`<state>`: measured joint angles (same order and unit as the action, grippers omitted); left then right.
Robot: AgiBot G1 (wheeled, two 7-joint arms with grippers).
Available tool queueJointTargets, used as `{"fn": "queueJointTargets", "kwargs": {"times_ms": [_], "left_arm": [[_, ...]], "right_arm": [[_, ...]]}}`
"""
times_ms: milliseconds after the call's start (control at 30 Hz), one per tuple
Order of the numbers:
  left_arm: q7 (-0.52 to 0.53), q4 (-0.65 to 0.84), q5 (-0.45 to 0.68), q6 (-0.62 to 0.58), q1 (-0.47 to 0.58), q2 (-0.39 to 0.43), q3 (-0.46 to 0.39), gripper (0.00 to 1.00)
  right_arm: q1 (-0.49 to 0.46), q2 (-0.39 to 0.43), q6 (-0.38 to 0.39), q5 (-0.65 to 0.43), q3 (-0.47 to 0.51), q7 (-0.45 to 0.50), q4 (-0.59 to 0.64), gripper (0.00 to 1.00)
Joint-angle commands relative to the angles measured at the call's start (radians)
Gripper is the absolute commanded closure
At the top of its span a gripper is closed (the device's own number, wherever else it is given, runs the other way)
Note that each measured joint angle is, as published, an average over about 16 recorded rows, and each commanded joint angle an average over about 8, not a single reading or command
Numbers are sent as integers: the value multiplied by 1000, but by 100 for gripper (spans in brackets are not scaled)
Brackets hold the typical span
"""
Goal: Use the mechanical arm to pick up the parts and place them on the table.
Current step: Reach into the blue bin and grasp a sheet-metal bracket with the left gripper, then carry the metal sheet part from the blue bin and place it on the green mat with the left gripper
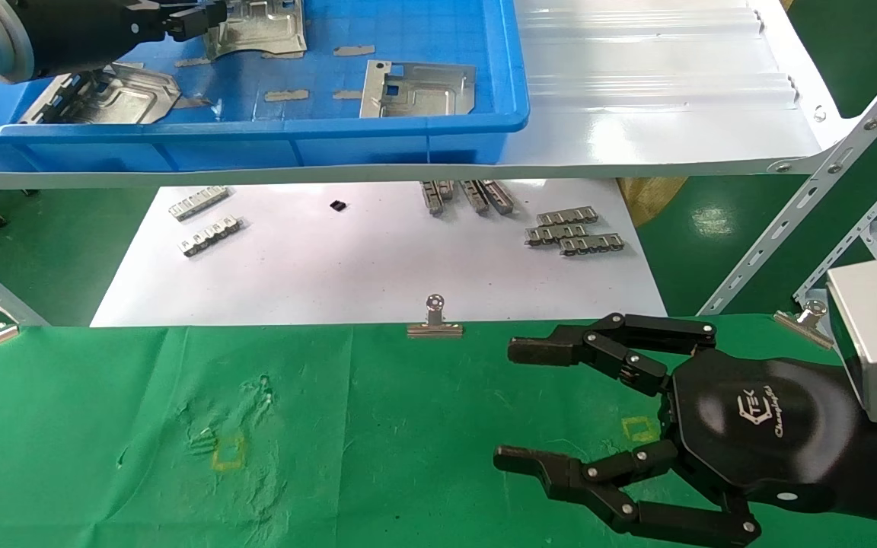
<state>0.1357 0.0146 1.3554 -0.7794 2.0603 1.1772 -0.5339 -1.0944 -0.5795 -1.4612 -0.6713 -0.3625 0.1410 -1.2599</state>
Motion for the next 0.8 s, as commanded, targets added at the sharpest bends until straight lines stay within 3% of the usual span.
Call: {"fn": "queueJointTargets", "kwargs": {"times_ms": [33, 800], "left_arm": [[5, 2, 4, 2, 1, 1, -3, 100], [24, -20, -9, -68, 1, -15, 6, 100]], "right_arm": [[0, 0, 0, 0, 0, 0, 0, 0], [0, 0, 0, 0, 0, 0, 0, 0]]}}
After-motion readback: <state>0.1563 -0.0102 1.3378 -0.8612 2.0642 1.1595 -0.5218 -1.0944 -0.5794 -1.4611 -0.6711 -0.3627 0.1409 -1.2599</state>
